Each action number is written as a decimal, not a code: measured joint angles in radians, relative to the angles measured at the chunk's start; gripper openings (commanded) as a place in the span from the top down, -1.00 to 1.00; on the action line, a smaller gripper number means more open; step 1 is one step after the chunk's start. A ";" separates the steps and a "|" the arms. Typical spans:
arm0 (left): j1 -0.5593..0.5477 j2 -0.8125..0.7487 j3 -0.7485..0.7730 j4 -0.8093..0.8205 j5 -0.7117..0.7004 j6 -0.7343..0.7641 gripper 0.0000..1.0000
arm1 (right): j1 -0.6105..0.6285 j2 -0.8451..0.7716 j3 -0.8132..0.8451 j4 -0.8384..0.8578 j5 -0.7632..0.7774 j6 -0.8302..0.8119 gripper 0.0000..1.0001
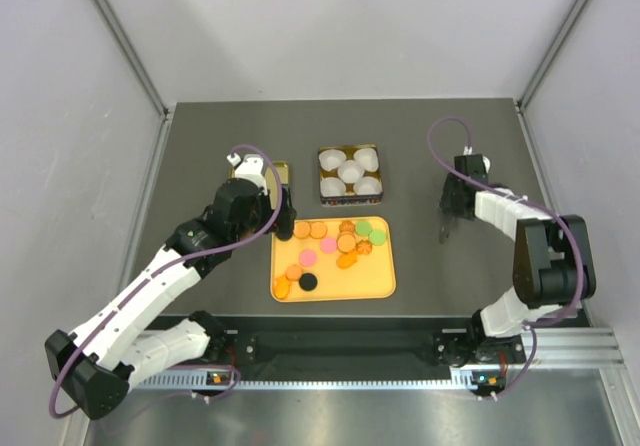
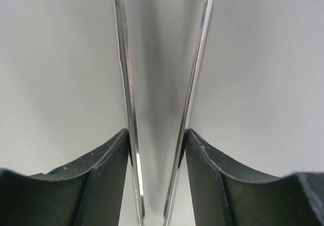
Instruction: Pack the cookies
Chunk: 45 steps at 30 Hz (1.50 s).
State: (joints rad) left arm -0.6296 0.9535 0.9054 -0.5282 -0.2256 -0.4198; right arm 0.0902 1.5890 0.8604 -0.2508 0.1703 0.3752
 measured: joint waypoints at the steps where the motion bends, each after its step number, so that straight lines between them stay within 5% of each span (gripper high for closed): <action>1: 0.000 0.000 0.000 0.000 0.000 0.000 -0.98 | 0.003 -0.019 0.000 -0.016 0.001 -0.005 0.05; 10: 0.001 0.004 0.000 0.001 0.000 0.000 -0.98 | 0.099 -0.225 0.057 -0.118 0.016 -0.035 0.05; 27: 0.005 0.054 0.010 0.001 -0.008 0.004 -0.98 | 0.480 -0.432 0.209 -0.370 -0.003 -0.035 0.21; 45: 0.019 0.079 0.067 -0.003 -0.030 0.023 -0.98 | 0.911 -0.431 0.229 -0.604 0.026 0.013 0.14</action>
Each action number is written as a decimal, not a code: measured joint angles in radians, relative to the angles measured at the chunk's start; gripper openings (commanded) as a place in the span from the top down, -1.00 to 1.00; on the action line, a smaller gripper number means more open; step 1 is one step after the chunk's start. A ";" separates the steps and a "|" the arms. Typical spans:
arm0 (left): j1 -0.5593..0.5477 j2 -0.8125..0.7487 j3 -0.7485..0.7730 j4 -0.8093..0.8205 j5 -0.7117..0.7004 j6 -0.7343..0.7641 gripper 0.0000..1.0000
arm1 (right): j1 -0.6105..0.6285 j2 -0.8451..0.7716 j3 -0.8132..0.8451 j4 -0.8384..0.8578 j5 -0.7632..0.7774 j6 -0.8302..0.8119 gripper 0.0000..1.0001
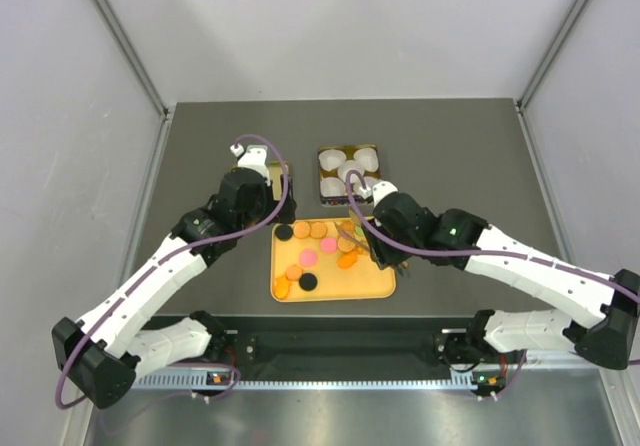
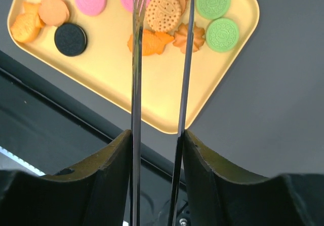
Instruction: Pack the cookies
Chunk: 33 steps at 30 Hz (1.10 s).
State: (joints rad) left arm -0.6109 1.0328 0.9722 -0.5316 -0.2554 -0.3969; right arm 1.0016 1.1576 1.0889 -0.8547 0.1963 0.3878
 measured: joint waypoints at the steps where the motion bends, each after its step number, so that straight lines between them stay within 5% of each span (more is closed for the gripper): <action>1: 0.001 0.002 0.000 0.000 0.000 0.000 -0.98 | 0.006 0.005 0.000 -0.005 0.005 0.002 0.11; 33: 0.014 0.004 0.000 0.000 0.008 0.002 -0.98 | 0.070 0.145 0.000 -0.025 0.039 -0.003 0.03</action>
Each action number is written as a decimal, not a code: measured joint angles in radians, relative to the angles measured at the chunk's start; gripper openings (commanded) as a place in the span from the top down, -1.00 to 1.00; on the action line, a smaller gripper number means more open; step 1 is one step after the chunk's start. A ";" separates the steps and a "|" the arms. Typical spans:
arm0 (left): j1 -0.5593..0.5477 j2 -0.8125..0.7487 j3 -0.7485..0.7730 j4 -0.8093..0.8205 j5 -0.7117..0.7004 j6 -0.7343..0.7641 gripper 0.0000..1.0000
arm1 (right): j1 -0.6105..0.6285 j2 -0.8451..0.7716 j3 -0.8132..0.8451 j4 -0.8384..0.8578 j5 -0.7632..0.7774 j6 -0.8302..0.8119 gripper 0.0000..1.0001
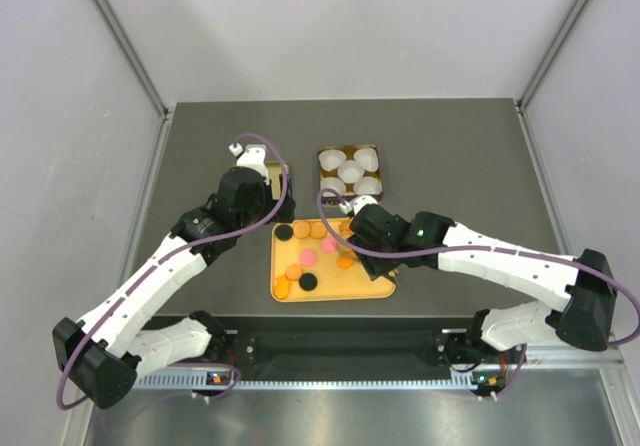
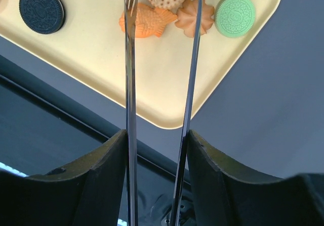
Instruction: Pack the cookies
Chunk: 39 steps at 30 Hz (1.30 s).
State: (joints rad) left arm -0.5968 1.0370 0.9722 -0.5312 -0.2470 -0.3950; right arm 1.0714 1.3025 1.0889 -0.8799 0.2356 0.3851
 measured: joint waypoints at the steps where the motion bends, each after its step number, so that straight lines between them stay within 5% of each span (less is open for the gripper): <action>1: 0.001 0.000 0.000 0.000 0.000 0.000 -0.98 | 0.000 0.002 0.000 0.000 0.000 0.000 0.03; 15: 0.006 0.000 -0.002 0.000 0.008 0.000 -0.98 | 0.000 0.016 0.010 -0.007 0.004 -0.018 0.27; 28: 0.006 0.000 -0.008 0.000 0.014 -0.001 -0.98 | -0.009 -0.008 0.093 -0.050 0.023 -0.028 0.29; 39: 0.008 -0.001 -0.011 0.001 0.023 -0.001 -0.98 | -0.187 0.025 0.269 -0.050 -0.032 -0.097 0.29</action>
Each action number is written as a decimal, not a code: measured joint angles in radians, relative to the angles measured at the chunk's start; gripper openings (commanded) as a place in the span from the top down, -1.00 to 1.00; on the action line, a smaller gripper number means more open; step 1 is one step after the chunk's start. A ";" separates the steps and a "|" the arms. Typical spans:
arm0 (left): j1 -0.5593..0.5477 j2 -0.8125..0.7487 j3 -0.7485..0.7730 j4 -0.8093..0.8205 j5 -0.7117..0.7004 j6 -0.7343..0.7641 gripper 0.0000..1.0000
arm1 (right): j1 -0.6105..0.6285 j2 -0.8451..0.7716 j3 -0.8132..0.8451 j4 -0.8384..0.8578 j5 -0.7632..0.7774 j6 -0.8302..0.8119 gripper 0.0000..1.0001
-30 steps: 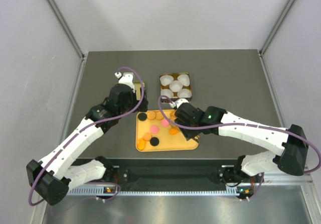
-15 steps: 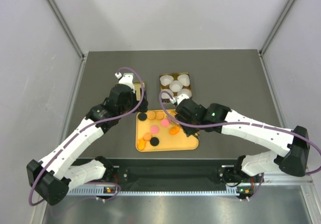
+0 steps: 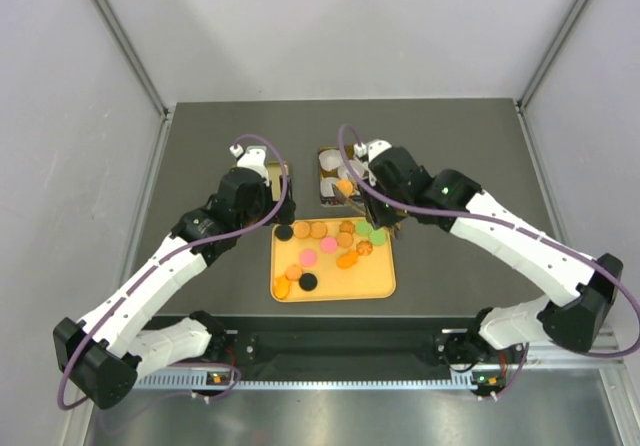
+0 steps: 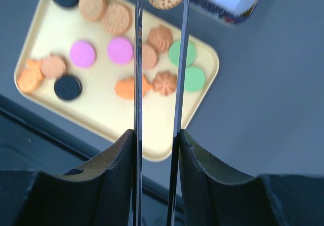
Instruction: Pack the cookies
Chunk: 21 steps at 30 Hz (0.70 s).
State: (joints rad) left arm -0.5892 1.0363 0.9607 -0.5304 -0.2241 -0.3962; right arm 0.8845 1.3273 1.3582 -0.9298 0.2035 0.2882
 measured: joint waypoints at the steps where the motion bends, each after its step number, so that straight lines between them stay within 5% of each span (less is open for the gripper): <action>1: 0.000 0.000 0.000 0.001 0.000 0.000 -0.98 | -0.023 0.017 0.020 0.015 -0.010 -0.004 0.28; 21: 0.007 -0.019 -0.018 0.006 -0.001 0.000 -0.98 | -0.203 0.433 0.230 0.237 -0.075 -0.026 0.26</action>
State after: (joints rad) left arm -0.5819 1.0172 0.9428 -0.5247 -0.2253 -0.3962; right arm 0.6815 1.7599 1.5887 -0.6926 0.1284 0.2626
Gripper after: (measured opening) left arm 0.991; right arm 0.373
